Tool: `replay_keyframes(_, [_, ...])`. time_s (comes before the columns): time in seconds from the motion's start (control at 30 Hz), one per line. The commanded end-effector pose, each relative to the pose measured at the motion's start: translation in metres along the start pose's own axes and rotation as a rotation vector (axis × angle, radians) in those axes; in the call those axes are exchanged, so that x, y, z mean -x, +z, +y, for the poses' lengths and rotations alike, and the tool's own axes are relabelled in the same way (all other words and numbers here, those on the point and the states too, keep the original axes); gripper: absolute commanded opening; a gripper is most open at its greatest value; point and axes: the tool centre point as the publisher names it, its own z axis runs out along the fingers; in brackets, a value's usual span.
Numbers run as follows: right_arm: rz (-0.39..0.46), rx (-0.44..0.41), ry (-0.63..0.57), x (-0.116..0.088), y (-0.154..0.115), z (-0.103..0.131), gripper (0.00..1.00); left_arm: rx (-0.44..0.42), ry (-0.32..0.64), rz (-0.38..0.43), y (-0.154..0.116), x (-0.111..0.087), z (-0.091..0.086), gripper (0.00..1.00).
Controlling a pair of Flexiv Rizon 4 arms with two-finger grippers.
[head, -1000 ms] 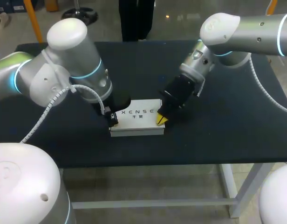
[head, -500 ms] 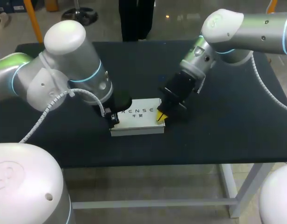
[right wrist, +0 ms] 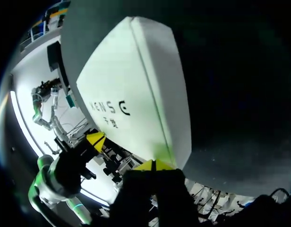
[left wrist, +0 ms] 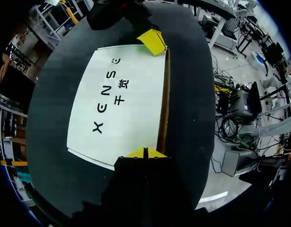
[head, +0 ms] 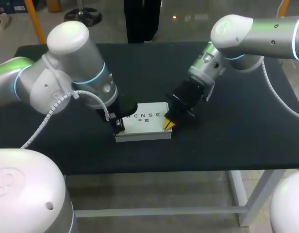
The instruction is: Assemble the packaging by folding the flat box into shape, placing the metal phone stand inside, and closing the box properly
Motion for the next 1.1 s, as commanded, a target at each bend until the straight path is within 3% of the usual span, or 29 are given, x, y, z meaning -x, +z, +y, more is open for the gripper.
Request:
replay_keyframes(0.03, [0.002,0.028,-0.041,-0.003,-0.013,-0.007,0.01,0.005,-0.016,-0.018,-0.015,-0.010,-0.006,0.00])
replay_keyframes(0.07, [-0.001,0.045,-0.060,-0.006,-0.018,-0.011,0.07,0.006,-0.018,-0.022,-0.019,-0.012,-0.008,0.00])
replay_keyframes(0.1, [-0.003,0.063,-0.077,-0.008,-0.023,-0.014,0.16,0.011,-0.028,-0.024,-0.024,-0.015,-0.010,0.15])
replay_keyframes(0.17, [-0.003,0.094,-0.114,-0.011,-0.035,-0.020,0.25,0.029,-0.051,-0.024,-0.034,-0.022,-0.014,0.26])
replay_keyframes(0.27, [-0.012,0.140,-0.177,-0.014,-0.051,-0.027,0.44,0.064,-0.112,-0.023,-0.045,-0.032,-0.021,0.94])
replay_keyframes(0.3, [-0.015,0.158,-0.192,-0.015,-0.056,-0.029,0.49,0.082,-0.149,-0.018,-0.048,-0.036,-0.024,1.00])
replay_keyframes(0.33, [-0.023,0.175,-0.214,-0.016,-0.061,-0.033,0.79,0.086,-0.154,-0.019,-0.050,-0.040,-0.027,1.00])
replay_keyframes(0.37, [-0.031,0.197,-0.239,-0.017,-0.065,-0.036,0.99,0.094,-0.175,-0.016,-0.053,-0.044,-0.028,1.00])
replay_keyframes(0.57, [-0.079,0.346,-0.377,-0.013,-0.090,-0.051,1.00,0.120,-0.319,0.027,-0.062,-0.066,-0.034,1.00])
replay_keyframes(0.7, [-0.114,0.469,-0.470,-0.004,-0.103,-0.059,1.00,0.115,-0.365,0.043,-0.064,-0.084,-0.036,1.00])
replay_keyframes(0.8, [-0.101,0.494,-0.531,0.007,-0.116,-0.066,1.00,0.112,-0.393,0.044,-0.064,-0.097,-0.038,1.00])
replay_keyframes(0.93, [-0.047,0.575,-0.524,0.025,-0.133,-0.077,1.00,0.114,-0.421,0.051,-0.065,-0.103,-0.038,1.00])
replay_keyframes(1.1, [-0.047,0.575,-0.524,0.025,-0.133,-0.077,1.00,0.114,-0.421,0.051,-0.065,-0.103,-0.038,1.00])
